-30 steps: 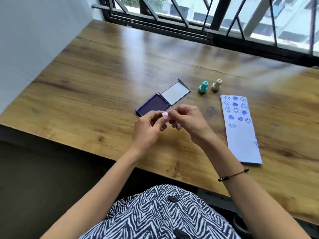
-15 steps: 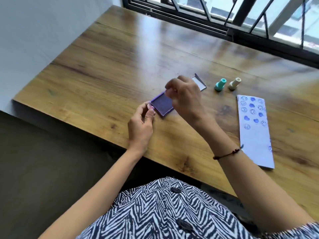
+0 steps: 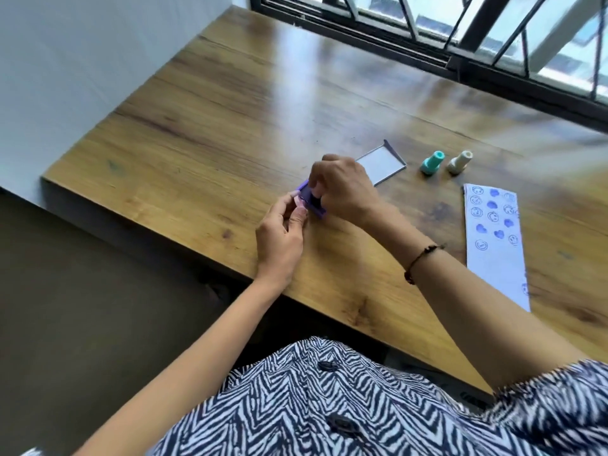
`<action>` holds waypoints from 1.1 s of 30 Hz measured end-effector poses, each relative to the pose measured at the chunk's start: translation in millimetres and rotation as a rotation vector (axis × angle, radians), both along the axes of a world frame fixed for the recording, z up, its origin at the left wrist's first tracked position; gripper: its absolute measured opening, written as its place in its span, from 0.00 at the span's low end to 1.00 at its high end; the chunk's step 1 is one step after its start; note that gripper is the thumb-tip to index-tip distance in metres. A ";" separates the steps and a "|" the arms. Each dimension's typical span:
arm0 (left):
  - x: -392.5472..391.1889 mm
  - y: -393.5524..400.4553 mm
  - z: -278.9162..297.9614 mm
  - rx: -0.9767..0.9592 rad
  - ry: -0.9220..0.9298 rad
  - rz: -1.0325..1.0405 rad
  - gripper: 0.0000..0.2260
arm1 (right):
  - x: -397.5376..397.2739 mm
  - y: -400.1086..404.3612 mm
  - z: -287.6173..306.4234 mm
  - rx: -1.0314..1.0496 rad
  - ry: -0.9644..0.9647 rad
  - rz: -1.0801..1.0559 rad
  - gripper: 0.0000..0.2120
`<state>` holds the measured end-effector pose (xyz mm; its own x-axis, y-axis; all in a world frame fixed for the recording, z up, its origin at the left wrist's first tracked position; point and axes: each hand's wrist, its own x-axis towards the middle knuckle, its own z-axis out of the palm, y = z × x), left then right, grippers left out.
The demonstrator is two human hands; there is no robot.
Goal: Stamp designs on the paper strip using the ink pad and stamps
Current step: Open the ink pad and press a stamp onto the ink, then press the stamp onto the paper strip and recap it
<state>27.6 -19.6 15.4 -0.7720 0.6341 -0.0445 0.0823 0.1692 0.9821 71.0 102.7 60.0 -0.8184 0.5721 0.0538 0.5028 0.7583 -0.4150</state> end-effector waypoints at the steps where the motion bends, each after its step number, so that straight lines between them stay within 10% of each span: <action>1: 0.5 0.1 0.7 -0.001 0.007 -0.005 0.11 | 0.3 3.6 1.8 0.005 0.005 -0.012 0.08; 17: -5.6 7.3 -2.5 0.004 0.039 0.003 0.11 | 4.6 0.4 -11.4 0.008 0.050 -0.144 0.10; 22: 9.6 9.9 8.0 0.070 0.057 -0.013 0.14 | 35.6 11.4 -1.0 -0.364 0.341 -0.393 0.06; 27: 79.9 36.0 24.7 0.149 0.110 -0.423 0.07 | 141.1 27.6 5.9 -0.554 0.732 -0.704 0.06; 33: 151.8 71.8 14.4 0.065 0.452 -1.004 0.11 | 244.2 34.3 -12.6 -0.523 0.758 -0.978 0.10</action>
